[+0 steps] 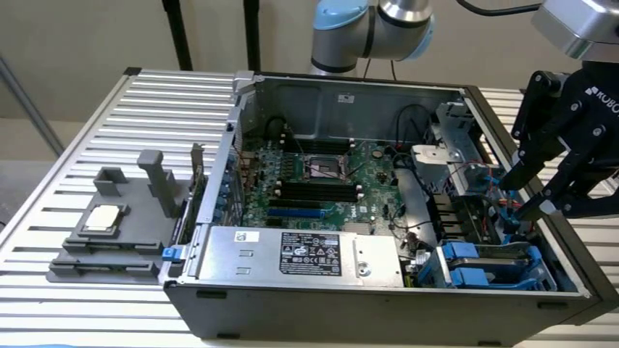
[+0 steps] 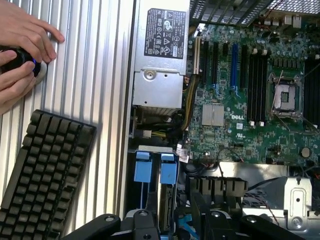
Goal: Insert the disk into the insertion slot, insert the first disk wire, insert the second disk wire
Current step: 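Insert the disk into the insertion slot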
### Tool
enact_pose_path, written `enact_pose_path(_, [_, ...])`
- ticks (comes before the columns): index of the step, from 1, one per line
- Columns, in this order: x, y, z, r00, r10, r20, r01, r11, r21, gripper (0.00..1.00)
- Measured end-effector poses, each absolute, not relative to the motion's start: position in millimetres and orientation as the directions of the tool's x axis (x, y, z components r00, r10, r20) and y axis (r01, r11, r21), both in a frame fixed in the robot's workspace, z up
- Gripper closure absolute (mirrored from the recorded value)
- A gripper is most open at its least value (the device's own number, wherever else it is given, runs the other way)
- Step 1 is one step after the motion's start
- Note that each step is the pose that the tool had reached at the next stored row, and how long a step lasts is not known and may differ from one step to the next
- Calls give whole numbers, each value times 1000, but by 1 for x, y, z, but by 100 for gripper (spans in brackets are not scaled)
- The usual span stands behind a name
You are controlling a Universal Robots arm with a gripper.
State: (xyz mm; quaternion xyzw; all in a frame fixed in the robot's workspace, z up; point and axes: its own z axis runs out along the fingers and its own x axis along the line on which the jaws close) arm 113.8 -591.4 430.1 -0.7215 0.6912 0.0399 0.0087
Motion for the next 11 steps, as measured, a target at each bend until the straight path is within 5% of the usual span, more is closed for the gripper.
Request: enact_pose_path(11, [116,-591,430,43,-997,-70,-998,-46,43,60])
